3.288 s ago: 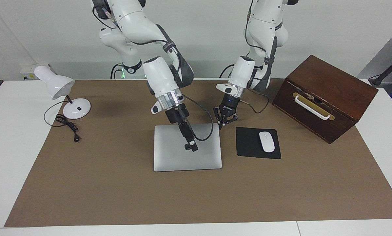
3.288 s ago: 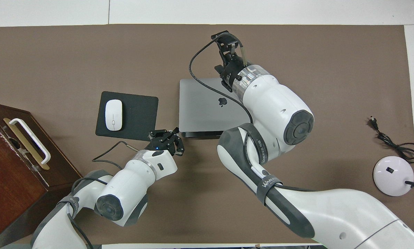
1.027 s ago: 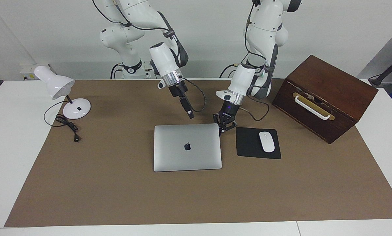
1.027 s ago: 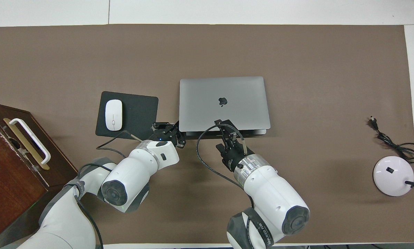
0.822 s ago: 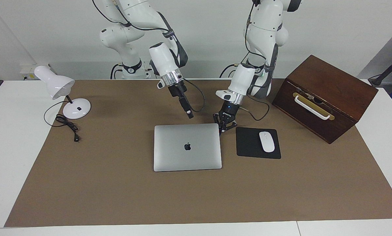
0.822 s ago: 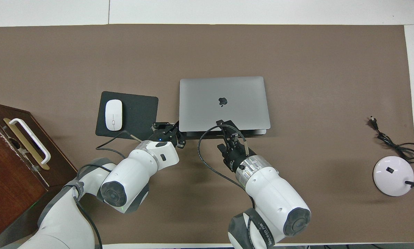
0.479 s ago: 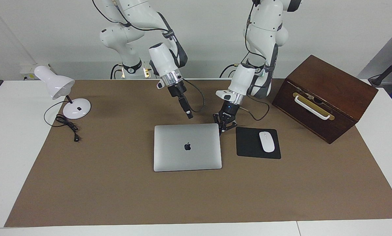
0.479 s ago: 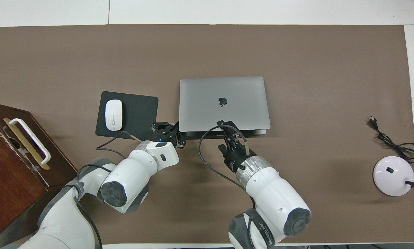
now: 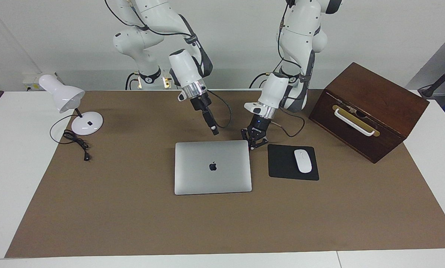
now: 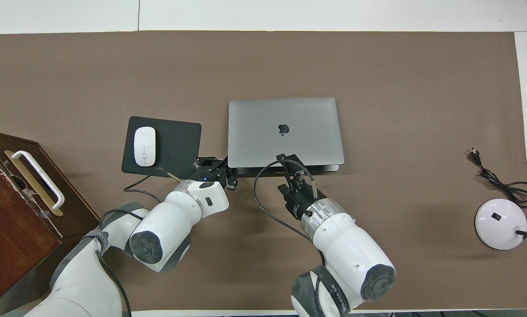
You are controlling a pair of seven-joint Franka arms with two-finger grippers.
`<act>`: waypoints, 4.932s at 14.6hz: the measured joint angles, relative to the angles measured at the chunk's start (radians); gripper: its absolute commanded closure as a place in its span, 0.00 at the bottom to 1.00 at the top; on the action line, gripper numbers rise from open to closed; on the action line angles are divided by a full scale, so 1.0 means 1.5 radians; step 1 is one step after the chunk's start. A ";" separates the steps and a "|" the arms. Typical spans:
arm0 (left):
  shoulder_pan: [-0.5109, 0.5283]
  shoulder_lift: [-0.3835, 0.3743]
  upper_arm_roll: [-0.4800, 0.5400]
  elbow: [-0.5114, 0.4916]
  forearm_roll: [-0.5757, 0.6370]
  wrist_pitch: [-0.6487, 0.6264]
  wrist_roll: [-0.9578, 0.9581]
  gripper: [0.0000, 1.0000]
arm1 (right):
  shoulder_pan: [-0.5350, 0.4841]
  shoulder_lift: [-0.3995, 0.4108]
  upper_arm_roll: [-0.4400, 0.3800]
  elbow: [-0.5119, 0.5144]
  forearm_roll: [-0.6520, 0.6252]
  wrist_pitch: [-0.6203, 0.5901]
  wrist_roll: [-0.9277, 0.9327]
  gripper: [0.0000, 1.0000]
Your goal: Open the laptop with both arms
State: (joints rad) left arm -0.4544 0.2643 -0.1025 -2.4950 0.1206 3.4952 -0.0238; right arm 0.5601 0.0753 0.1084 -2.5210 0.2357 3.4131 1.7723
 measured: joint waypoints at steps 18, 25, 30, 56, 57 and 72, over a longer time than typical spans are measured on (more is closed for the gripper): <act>0.000 0.008 -0.006 0.003 0.000 0.000 -0.002 1.00 | -0.002 0.006 0.000 -0.001 0.000 0.016 -0.001 0.03; 0.000 0.009 -0.006 0.003 0.000 0.000 -0.002 1.00 | -0.017 0.043 -0.003 0.009 0.000 0.034 -0.033 0.03; -0.001 0.009 -0.006 0.004 0.000 0.000 -0.002 1.00 | -0.038 0.055 -0.004 0.038 0.000 0.034 -0.051 0.03; -0.008 0.014 -0.006 0.010 0.000 0.001 -0.002 1.00 | -0.034 0.082 -0.001 0.053 0.000 0.036 -0.058 0.03; -0.008 0.014 -0.006 0.010 0.000 0.001 -0.002 1.00 | -0.034 0.082 -0.001 0.053 0.000 0.036 -0.058 0.03; -0.008 0.014 -0.006 0.010 0.000 0.001 -0.002 1.00 | -0.042 0.130 -0.010 0.138 0.000 0.008 -0.071 0.03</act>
State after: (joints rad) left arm -0.4667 0.2854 -0.1120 -2.4800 0.1206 3.4968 -0.0272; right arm 0.4970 0.2706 0.0942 -2.3145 0.2363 3.4244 1.6661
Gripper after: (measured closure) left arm 0.991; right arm 0.000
